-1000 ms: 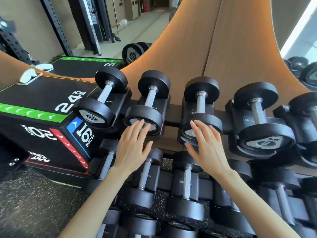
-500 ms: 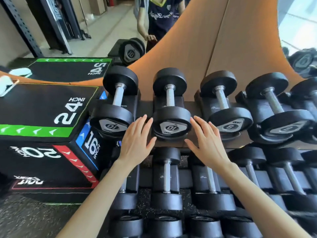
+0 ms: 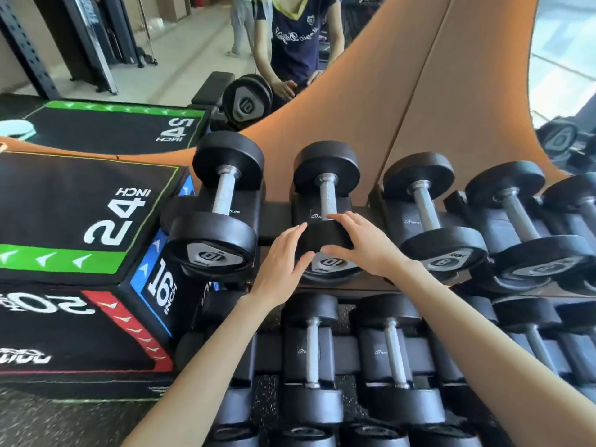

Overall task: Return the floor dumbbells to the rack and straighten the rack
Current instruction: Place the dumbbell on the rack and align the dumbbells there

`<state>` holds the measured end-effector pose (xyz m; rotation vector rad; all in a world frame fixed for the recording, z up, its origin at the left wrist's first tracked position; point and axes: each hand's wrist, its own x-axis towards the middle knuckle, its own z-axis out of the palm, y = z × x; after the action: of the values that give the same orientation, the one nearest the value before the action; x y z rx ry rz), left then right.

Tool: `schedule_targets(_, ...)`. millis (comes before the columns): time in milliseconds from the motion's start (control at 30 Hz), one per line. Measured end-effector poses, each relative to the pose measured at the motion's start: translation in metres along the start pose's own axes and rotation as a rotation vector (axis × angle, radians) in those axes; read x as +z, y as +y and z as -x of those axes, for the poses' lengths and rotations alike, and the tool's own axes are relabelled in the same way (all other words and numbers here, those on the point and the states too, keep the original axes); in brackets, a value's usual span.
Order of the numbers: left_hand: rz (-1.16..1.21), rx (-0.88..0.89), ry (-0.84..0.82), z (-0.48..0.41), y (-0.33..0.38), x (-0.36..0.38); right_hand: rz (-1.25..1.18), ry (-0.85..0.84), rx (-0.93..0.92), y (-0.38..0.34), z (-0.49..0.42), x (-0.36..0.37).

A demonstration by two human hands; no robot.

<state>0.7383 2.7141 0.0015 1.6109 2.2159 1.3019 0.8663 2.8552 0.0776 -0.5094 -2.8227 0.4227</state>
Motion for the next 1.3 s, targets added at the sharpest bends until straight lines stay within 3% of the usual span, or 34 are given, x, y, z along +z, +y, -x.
schedule_targets(200,0.212,0.047,0.039,-0.014,-0.017,0.016,-0.031,0.263,-0.161,0.023,-0.009,0.023)
schedule_targets(367,0.306,0.129,0.210,-0.031,-0.025,0.038,-0.127,0.325,-0.157,0.033,-0.009,0.029)
schedule_targets(467,0.234,0.196,0.282,-0.043,-0.027,0.044,-0.161,0.338,-0.159,0.038,-0.008,0.030)
schedule_targets(667,0.054,0.317,0.204,-0.052,-0.024,0.036,-0.316,0.425,-0.133,0.051,-0.003,0.041)
schedule_targets(867,-0.479,0.537,0.182,-0.071,0.012,0.028,-0.554,0.599,0.037,0.065,0.009,0.065)
schedule_targets(1000,-0.509,0.515,0.133,-0.070,0.023,0.024,-0.594,0.538,0.165,0.063,0.019,0.074)
schedule_targets(1167,0.026,0.205,0.121,-0.039,-0.013,0.022,-0.448,0.237,0.071,0.061,0.022,0.047)
schedule_targets(1300,0.255,0.047,0.091,-0.023,-0.031,0.032,-0.296,0.081,0.021,0.046,0.005,0.019)
